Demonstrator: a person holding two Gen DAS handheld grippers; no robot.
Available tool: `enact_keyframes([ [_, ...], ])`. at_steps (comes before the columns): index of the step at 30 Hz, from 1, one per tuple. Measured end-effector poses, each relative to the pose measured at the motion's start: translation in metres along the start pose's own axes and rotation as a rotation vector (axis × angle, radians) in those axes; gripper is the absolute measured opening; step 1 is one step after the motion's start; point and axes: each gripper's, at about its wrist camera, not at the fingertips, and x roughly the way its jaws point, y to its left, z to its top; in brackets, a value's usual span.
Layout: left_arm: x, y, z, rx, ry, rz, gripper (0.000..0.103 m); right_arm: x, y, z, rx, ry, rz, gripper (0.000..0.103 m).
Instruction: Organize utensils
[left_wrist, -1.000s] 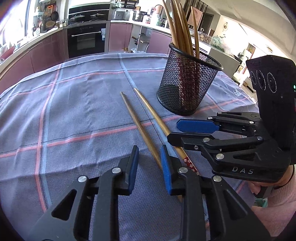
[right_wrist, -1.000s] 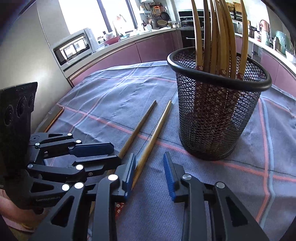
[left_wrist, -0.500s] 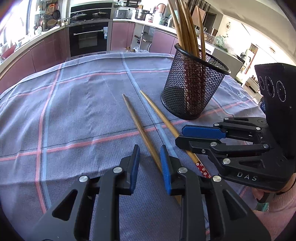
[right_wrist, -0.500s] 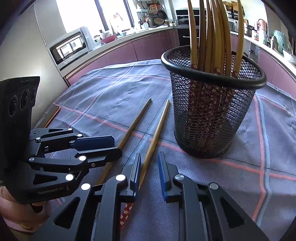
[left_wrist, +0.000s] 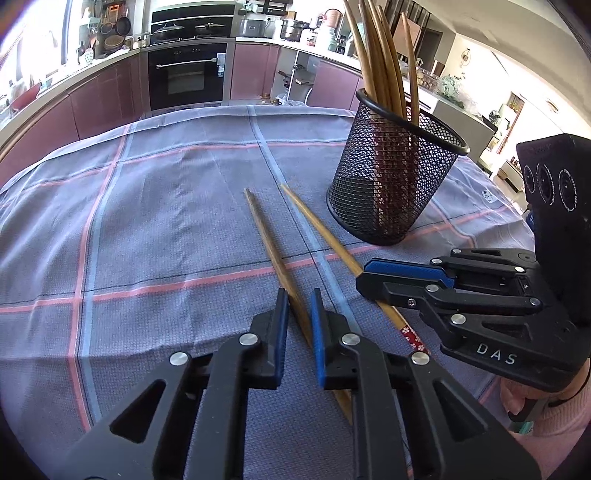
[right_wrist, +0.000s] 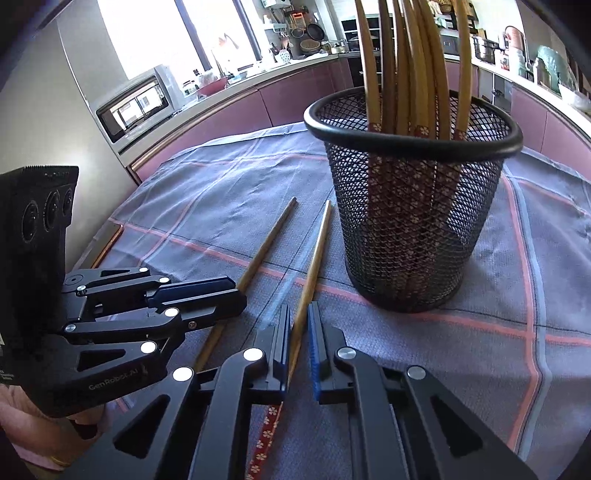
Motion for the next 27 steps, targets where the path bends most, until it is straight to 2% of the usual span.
enact_keyframes([
  [8, -0.004, 0.004, -0.003, -0.031, 0.007, -0.002, 0.008, -0.011, -0.005, -0.001, 0.029, -0.03, 0.049, 0.005],
  [12, -0.005, 0.003, -0.003, -0.029, 0.009, -0.007, 0.008, -0.007, 0.0, -0.001, 0.014, -0.016, 0.052, 0.005],
  [17, -0.004, 0.0, -0.004, -0.011, 0.017, -0.001, 0.008, 0.0, 0.006, -0.001, -0.004, 0.012, 0.043, 0.007],
  [27, 0.002, -0.008, -0.002, 0.036, 0.011, 0.04, 0.01, 0.006, 0.013, 0.0, -0.04, 0.01, 0.004, 0.008],
])
